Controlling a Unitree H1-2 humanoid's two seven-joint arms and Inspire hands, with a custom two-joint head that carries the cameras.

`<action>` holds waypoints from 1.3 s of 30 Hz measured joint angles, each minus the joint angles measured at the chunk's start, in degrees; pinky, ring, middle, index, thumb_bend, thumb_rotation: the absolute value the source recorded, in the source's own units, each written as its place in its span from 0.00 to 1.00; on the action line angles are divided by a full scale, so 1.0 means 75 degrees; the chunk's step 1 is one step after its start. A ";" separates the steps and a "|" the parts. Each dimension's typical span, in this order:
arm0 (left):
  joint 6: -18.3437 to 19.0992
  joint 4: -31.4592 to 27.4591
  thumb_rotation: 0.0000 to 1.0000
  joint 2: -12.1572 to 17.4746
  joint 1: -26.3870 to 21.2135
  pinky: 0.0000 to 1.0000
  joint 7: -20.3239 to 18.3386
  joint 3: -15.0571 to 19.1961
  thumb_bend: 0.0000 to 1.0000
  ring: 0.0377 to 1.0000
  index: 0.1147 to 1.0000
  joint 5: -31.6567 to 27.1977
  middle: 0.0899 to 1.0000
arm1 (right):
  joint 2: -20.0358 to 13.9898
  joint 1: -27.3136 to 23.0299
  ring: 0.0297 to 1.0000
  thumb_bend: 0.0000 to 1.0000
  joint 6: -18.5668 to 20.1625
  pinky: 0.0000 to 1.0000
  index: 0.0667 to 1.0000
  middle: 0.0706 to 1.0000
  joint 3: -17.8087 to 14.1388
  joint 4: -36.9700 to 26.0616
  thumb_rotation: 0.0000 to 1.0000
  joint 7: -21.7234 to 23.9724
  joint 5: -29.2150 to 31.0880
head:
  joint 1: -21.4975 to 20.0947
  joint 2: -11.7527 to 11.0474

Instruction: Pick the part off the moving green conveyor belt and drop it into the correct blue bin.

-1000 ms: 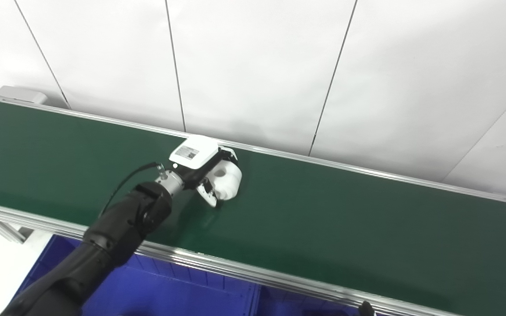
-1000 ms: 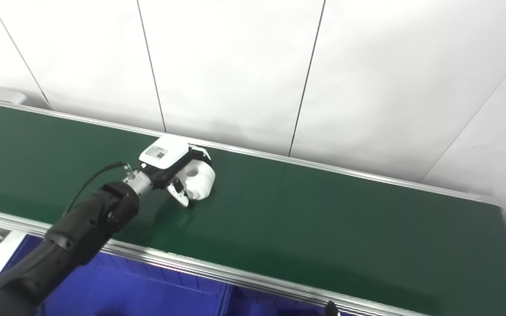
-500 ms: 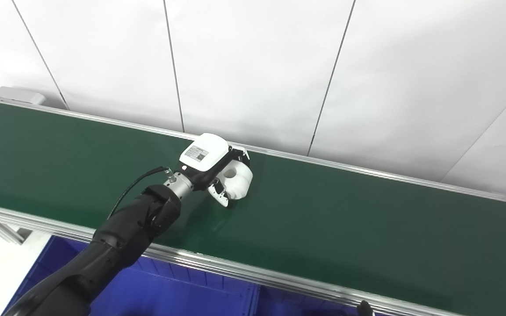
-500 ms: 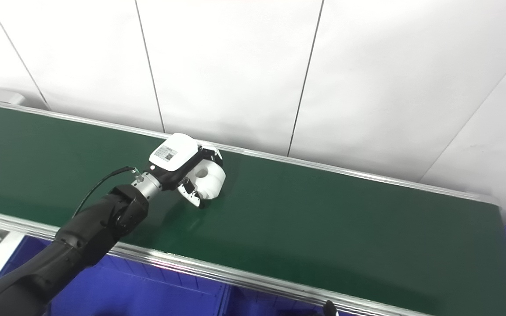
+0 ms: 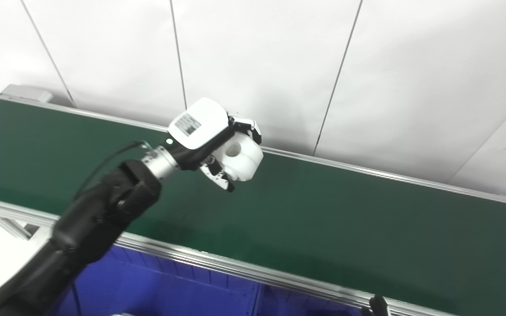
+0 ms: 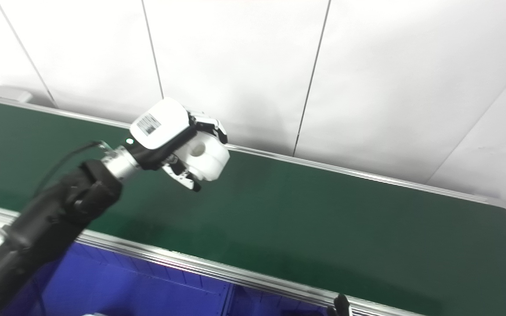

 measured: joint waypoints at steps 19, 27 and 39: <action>0.2985 -0.5151 0.00 0.0218 0.3264 0.33 -0.4092 0.1246 0.50 0.36 0.46 -0.0937 0.46 | -0.0385 -0.0268 0.95 0.76 0.0586 0.95 1.00 1.00 -0.0371 -0.0648 0.99 0.0148 0.0627 | 0.0727 0.0986; 0.3033 -0.5082 0.00 -0.0632 0.4370 0.37 -0.4116 0.1385 0.50 0.38 0.45 -0.0627 0.46 | -0.0433 -0.0346 0.93 0.76 0.0586 0.93 1.00 0.98 -0.0431 -0.0659 0.96 0.0234 0.0808 | 0.0517 0.0893; 0.0653 -0.3296 0.00 -0.0999 0.5222 0.41 -0.2326 0.1136 0.50 0.41 0.45 0.1173 0.44 | -0.0373 -0.0250 0.93 0.80 0.0804 0.91 0.99 0.98 -0.0402 -0.0830 0.93 0.0210 0.0716 | 0.0387 0.0893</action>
